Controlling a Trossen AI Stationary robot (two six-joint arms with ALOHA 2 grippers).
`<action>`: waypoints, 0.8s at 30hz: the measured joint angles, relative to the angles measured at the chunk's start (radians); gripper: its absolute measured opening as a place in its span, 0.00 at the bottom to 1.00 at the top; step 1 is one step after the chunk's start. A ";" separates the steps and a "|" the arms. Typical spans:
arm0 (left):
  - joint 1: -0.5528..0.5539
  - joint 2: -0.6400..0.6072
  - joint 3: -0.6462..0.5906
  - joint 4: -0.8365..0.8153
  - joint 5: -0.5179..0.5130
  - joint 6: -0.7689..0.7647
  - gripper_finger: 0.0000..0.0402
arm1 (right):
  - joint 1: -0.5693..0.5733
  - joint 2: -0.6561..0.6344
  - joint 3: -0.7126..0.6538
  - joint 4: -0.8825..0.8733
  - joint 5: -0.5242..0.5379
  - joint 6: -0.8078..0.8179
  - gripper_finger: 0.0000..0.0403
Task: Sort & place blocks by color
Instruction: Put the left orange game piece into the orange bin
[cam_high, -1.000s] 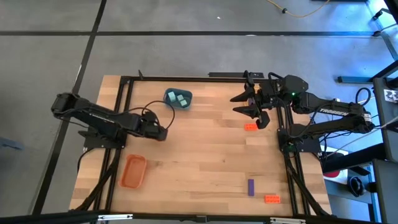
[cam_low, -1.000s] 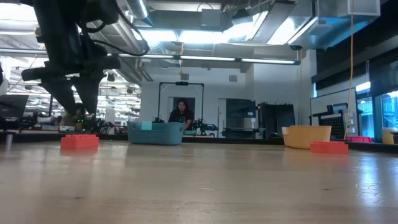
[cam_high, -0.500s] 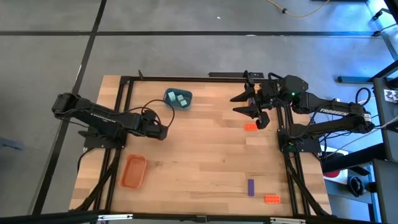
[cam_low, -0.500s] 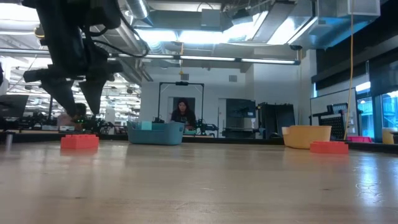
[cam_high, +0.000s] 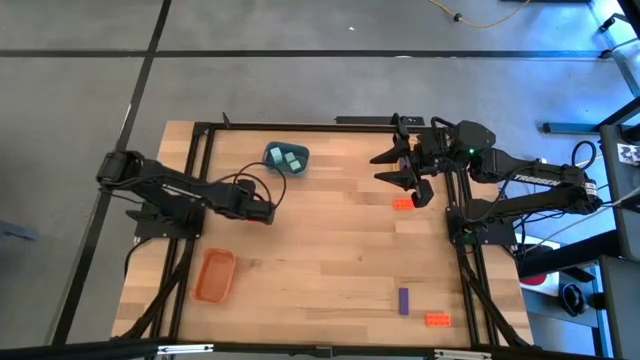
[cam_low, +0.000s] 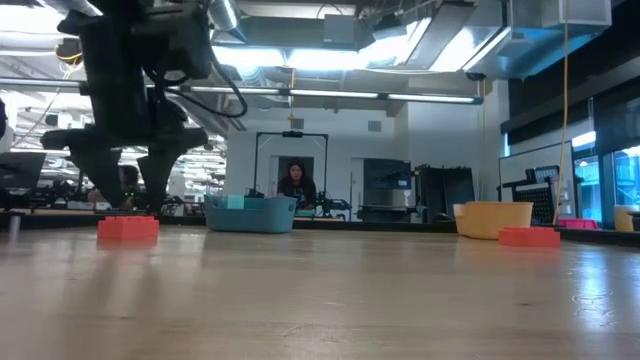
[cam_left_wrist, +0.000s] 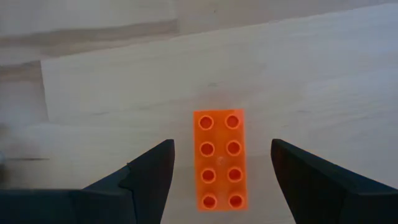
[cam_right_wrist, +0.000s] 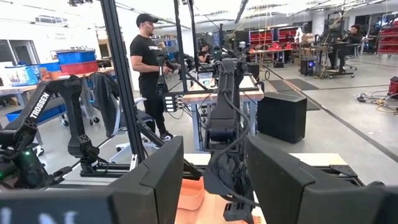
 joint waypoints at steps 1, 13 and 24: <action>0.002 0.006 0.000 0.000 0.005 -0.001 0.64 | 0.000 0.000 0.000 0.000 0.000 0.000 0.43; 0.015 0.029 -0.001 0.027 0.021 -0.001 0.64 | 0.000 0.000 0.000 -0.002 0.000 0.000 0.43; 0.015 0.025 -0.122 0.175 0.089 -0.043 0.64 | 0.000 0.000 0.000 -0.003 0.000 0.000 0.43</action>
